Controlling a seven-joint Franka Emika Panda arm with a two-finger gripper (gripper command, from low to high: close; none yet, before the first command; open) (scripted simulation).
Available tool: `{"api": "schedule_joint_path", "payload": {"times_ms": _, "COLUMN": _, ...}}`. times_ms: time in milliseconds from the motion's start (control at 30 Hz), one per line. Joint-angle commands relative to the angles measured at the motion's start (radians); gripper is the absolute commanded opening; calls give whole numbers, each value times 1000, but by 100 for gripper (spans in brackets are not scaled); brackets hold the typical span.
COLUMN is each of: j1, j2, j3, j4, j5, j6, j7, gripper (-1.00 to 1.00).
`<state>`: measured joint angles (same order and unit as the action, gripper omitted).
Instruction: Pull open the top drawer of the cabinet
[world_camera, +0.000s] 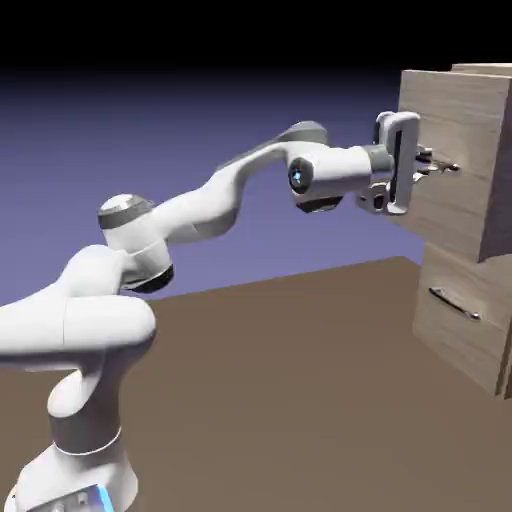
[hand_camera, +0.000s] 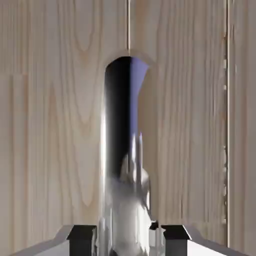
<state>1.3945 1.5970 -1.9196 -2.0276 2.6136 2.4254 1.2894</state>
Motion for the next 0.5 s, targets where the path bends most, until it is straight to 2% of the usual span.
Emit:
{"api": "schedule_joint_path", "payload": {"times_ms": 0, "j1": 27, "j2": 3, "j3": -5, "j4": -36, "j5": -6, "j6": -10, "j7": -3, "gripper": -100}}
{"api": "schedule_joint_path", "payload": {"times_ms": 333, "j1": 318, "j2": 49, "j3": -68, "j4": -388, "j5": -88, "j6": -75, "j7": -30, "gripper": -100}}
{"api": "schedule_joint_path", "payload": {"times_ms": 367, "j1": 318, "j2": 49, "j3": -68, "j4": -388, "j5": -88, "j6": -75, "j7": -30, "gripper": 100}}
{"api": "schedule_joint_path", "payload": {"times_ms": 467, "j1": 389, "j2": 65, "j3": -88, "j4": -460, "j5": -120, "j6": -79, "j7": -28, "gripper": 100}}
